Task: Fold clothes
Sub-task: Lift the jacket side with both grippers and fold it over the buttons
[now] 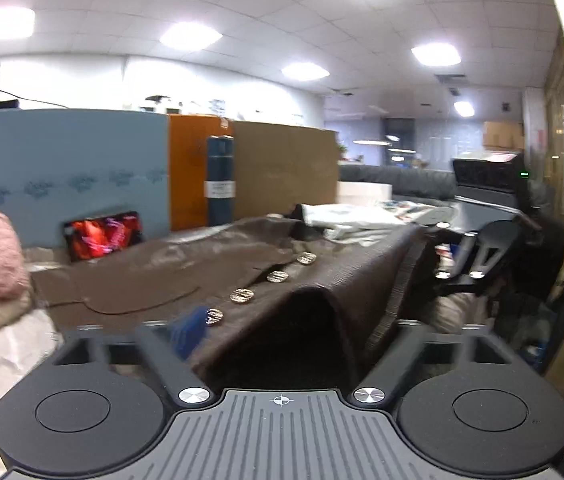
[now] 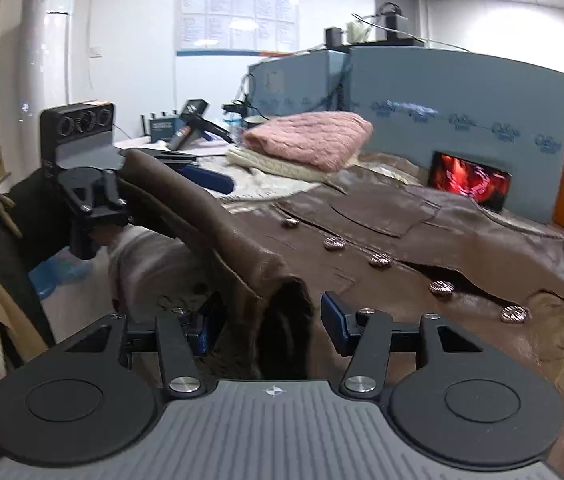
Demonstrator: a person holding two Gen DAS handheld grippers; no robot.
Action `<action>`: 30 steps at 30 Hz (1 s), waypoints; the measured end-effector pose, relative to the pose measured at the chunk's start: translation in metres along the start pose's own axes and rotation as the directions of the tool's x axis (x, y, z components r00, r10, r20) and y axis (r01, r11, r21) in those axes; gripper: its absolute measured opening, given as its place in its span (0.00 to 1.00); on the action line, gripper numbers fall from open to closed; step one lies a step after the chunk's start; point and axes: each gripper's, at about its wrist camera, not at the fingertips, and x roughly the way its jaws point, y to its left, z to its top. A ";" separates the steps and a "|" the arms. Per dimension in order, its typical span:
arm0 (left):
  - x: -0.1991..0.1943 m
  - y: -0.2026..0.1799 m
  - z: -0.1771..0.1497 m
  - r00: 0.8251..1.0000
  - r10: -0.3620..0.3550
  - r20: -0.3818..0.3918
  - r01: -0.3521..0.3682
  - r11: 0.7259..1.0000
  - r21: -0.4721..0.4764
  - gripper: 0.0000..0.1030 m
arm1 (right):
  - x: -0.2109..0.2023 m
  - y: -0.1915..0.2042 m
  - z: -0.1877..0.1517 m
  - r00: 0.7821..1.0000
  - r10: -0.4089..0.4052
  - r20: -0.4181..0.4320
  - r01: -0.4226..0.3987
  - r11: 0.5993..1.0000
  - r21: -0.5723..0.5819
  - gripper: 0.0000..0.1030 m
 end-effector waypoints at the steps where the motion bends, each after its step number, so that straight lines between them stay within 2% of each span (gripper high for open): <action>1: 0.001 0.000 0.000 0.999 -0.033 -0.010 0.033 0.999 0.001 0.35 | 0.000 0.000 -0.001 1.000 -0.011 -0.007 0.011 1.000 -0.002 0.59; 2: 0.002 0.000 -0.001 0.998 -0.057 -0.020 0.058 0.998 0.003 0.25 | 0.001 0.001 -0.002 0.999 -0.027 -0.019 0.026 1.000 -0.010 0.64; 3: 0.003 0.001 -0.001 0.998 -0.062 -0.015 0.062 0.998 -0.004 0.22 | 0.001 0.002 -0.004 0.999 -0.042 -0.030 0.042 0.999 -0.018 0.73; 4: 0.005 0.002 -0.001 0.998 -0.065 -0.009 0.065 0.998 -0.012 0.19 | 0.001 0.002 -0.005 0.997 -0.058 -0.042 0.057 0.998 -0.027 0.76; 9: 0.005 0.016 -0.002 0.996 -0.012 0.086 0.025 0.989 -0.144 0.15 | -0.004 -0.005 -0.015 0.983 -0.145 -0.108 0.140 0.989 -0.053 0.77; 11: 0.007 0.018 0.000 0.996 -0.004 0.095 0.019 0.987 -0.157 0.15 | -0.010 -0.009 -0.020 0.969 -0.207 -0.132 0.199 0.977 -0.070 0.78; 15: 0.008 0.021 -0.001 0.995 0.010 0.100 0.008 0.985 -0.173 0.14 | -0.033 -0.029 -0.031 0.917 -0.359 -0.174 0.353 0.933 -0.067 0.80; 18: 0.008 0.022 -0.003 0.995 0.019 0.103 0.000 0.984 -0.179 0.14 | -0.056 -0.045 -0.040 0.850 -0.489 -0.196 0.486 0.871 -0.066 0.79; 20: 0.006 0.021 -0.004 0.995 0.021 0.101 -0.003 0.984 -0.177 0.14 | -0.068 -0.049 -0.046 0.817 -0.542 -0.199 0.539 0.839 -0.076 0.74; 21: 0.006 0.021 -0.004 0.995 0.021 0.101 -0.003 0.984 -0.177 0.14 | -0.073 -0.050 -0.049 0.806 -0.558 -0.200 0.553 0.829 -0.082 0.65; 22: 0.006 0.020 -0.005 0.995 0.023 0.099 -0.005 0.984 -0.179 0.14 | -0.077 -0.049 -0.051 0.807 -0.557 -0.197 0.552 0.830 -0.084 0.48; 25: 0.006 0.018 -0.007 0.995 0.017 0.097 0.001 0.983 -0.186 0.14 | -0.085 -0.048 -0.059 0.809 -0.553 -0.200 0.550 0.832 -0.075 0.21; 27: 0.005 0.017 -0.009 0.995 0.011 0.098 0.008 0.982 -0.190 0.12 | -0.090 -0.045 -0.061 0.825 -0.536 -0.179 0.536 0.843 -0.049 0.11; 28: 0.004 0.016 -0.010 0.995 0.007 0.098 0.012 0.981 -0.192 0.07 | -0.092 -0.043 -0.061 0.833 -0.527 -0.170 0.529 0.848 -0.037 0.08; 30: 0.001 0.013 -0.012 0.995 -0.017 0.099 0.037 0.980 -0.195 0.04 | -0.098 -0.038 -0.056 0.839 -0.523 -0.148 0.525 0.851 -0.031 0.05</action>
